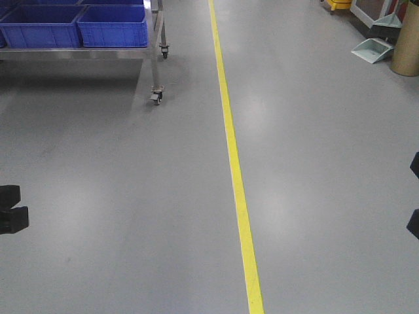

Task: Move and align brake pads A on conveyor
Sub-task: 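Drive forward along the yellow floor line past the shelves, then turn toward the stainless steel table with two brake pads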

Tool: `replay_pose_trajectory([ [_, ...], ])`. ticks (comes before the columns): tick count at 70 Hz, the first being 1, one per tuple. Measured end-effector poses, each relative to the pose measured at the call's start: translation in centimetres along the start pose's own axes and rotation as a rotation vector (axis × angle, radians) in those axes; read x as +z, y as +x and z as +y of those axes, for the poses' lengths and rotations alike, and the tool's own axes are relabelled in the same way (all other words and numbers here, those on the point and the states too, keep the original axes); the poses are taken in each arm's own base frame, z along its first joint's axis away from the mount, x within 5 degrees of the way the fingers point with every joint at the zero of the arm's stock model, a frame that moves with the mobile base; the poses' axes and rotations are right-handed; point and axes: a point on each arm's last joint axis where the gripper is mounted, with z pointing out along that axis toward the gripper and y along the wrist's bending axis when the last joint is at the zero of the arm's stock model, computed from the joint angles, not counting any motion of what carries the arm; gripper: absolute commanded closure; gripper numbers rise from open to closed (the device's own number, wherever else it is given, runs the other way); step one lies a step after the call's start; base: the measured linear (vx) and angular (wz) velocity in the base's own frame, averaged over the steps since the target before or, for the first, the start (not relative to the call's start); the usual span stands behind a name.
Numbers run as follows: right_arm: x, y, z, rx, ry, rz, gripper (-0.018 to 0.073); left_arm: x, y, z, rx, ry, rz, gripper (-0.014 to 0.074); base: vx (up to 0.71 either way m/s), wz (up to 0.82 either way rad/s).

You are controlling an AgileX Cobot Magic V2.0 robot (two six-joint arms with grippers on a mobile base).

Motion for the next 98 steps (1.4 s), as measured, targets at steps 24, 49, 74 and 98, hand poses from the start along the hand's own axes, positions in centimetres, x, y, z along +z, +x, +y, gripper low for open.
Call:
replay_pose_trajectory([
  [24,0.00,0.00,0.00,0.000,0.000,0.000,0.0568,0.00,0.00,0.00,0.000,0.000,0.000,0.0604,0.10,0.23],
  [49,0.00,0.00,0.00,0.000,0.000,0.000,0.0568,0.00,0.00,0.00,0.000,0.000,0.000,0.0604,0.09,0.59],
  [74,0.00,0.00,0.00,0.000,0.000,0.000,0.0568,0.00,0.00,0.00,0.000,0.000,0.000,0.0604,0.06,0.88],
  [98,0.00,0.00,0.00,0.000,0.000,0.000,0.0568,0.00,0.00,0.00,0.000,0.000,0.000,0.0604,0.03,0.81],
])
